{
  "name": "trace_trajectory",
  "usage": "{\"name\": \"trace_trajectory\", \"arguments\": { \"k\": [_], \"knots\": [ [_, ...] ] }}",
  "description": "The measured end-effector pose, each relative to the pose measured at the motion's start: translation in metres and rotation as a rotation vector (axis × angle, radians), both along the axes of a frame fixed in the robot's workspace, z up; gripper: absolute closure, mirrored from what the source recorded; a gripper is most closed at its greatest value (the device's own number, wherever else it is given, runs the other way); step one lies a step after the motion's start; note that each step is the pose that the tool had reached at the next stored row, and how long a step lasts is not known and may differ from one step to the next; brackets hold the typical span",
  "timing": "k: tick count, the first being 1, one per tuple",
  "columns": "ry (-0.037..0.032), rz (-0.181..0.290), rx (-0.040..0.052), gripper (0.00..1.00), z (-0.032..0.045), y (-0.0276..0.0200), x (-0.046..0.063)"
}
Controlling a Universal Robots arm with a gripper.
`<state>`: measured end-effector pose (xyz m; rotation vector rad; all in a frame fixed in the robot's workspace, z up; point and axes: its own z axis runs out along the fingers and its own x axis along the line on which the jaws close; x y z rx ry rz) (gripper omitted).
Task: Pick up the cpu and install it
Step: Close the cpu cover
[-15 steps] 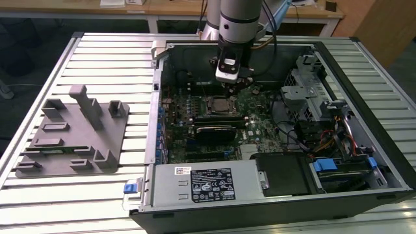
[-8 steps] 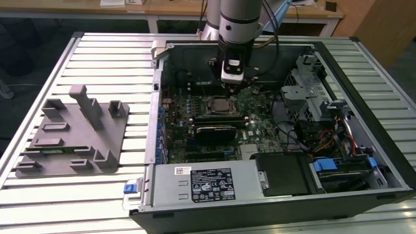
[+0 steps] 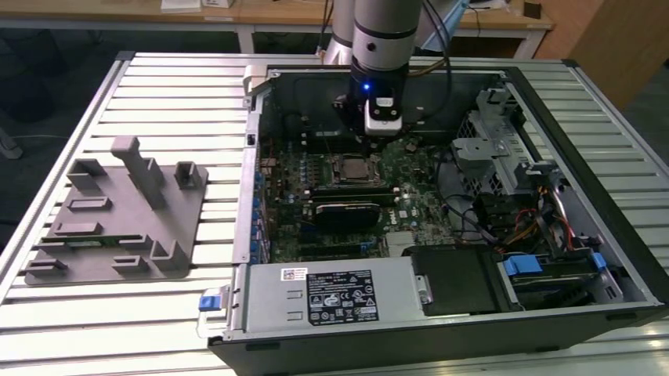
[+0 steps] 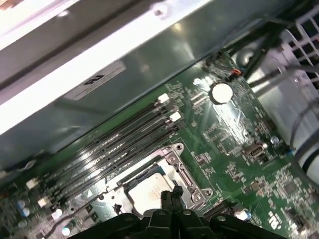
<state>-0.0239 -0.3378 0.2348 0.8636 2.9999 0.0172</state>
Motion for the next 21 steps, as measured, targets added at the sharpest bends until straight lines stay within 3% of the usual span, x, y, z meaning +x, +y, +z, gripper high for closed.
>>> {"name": "trace_trajectory", "arguments": {
  "k": [21],
  "knots": [
    [0.0,0.383,0.0,0.89,-0.0027,0.0,0.0]
  ]
}}
